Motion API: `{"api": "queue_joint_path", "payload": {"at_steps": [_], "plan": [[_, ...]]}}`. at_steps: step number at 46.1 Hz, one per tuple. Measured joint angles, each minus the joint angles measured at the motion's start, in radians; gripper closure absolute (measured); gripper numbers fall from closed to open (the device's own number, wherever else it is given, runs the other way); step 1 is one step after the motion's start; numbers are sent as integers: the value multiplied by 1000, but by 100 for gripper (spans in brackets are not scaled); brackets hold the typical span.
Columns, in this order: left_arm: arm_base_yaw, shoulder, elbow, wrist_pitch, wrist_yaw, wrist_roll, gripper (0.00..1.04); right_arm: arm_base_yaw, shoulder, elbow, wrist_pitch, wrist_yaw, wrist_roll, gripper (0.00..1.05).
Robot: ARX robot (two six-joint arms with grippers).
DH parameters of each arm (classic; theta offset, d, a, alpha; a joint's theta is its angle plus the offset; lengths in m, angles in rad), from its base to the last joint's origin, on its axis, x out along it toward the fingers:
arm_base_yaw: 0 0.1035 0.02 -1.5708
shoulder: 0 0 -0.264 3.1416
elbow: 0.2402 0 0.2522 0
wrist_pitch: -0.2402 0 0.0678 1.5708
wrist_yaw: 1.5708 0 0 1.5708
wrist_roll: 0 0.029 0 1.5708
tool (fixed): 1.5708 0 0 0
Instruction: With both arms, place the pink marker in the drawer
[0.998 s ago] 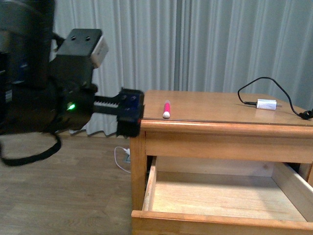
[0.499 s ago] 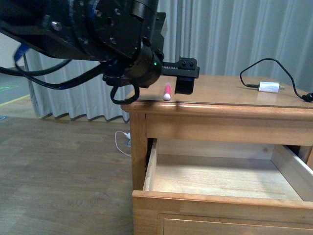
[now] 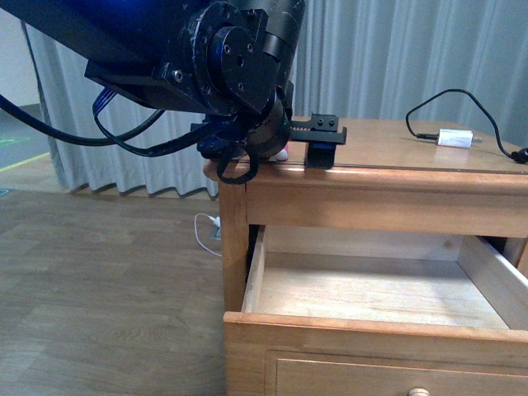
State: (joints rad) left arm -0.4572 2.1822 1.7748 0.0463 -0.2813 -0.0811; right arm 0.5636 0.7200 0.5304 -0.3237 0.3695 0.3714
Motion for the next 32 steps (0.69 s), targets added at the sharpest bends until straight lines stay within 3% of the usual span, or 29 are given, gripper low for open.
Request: {"api": "queue_joint_path", "payload": {"at_steps": [12,20,32], "plan": [[13,0,2,-9,-12,0,56,0,0,0,0,0,0,8],[17,3,-2,9,-12,4,88,0,0,0,0,0,0,8],[6,-86,-195,229,237,79,90,0,0,0,0,0,0,8]]}}
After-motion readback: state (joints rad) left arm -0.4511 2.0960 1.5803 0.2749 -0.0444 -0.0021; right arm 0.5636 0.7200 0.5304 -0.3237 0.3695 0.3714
